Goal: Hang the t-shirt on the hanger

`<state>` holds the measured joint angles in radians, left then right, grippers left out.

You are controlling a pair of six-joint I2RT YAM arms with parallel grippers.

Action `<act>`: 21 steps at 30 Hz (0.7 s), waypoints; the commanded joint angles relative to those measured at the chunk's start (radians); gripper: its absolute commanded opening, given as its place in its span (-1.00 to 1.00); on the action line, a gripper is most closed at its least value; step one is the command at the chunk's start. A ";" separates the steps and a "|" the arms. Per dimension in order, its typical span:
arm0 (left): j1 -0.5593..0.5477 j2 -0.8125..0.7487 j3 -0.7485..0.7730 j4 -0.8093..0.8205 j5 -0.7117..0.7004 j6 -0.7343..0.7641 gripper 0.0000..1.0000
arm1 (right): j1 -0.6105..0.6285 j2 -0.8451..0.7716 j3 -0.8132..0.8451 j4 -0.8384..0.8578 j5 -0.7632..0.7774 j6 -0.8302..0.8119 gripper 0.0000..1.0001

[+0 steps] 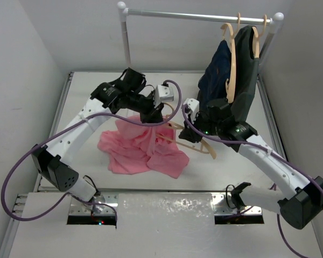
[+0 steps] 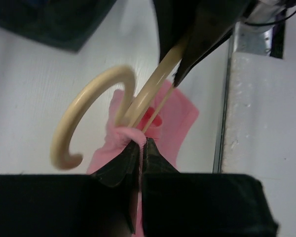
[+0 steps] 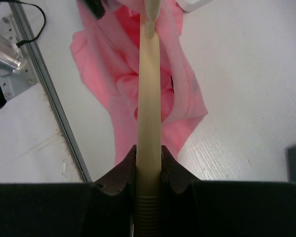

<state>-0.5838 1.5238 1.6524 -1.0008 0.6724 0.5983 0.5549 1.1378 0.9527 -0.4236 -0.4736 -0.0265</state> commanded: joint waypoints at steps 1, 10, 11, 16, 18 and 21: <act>-0.027 -0.036 0.067 -0.038 0.104 0.015 -0.99 | 0.008 -0.053 -0.041 0.176 -0.045 0.052 -1.00; 0.024 -0.089 -0.059 -0.006 -0.039 0.058 0.62 | 0.037 -0.064 -0.329 0.492 -0.105 0.199 -1.00; 0.085 -0.108 -0.060 -0.002 -0.021 0.058 0.81 | 0.046 -0.053 -0.357 0.538 -0.105 0.218 -1.00; 0.190 -0.180 -0.231 0.020 -0.172 0.165 0.83 | 0.057 0.014 -0.434 0.698 -0.117 0.302 -1.00; 0.188 -0.229 -0.393 0.126 -0.290 0.124 0.79 | 0.059 0.025 -0.437 0.715 -0.108 0.313 -1.00; 0.196 -0.330 -0.546 0.253 -0.352 0.000 0.53 | 0.060 0.027 -0.427 0.698 -0.091 0.304 -1.00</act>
<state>-0.3820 1.2793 1.2053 -0.8841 0.4343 0.6697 0.6067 1.1767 0.4984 0.1368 -0.5488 0.2531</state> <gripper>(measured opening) 0.791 0.164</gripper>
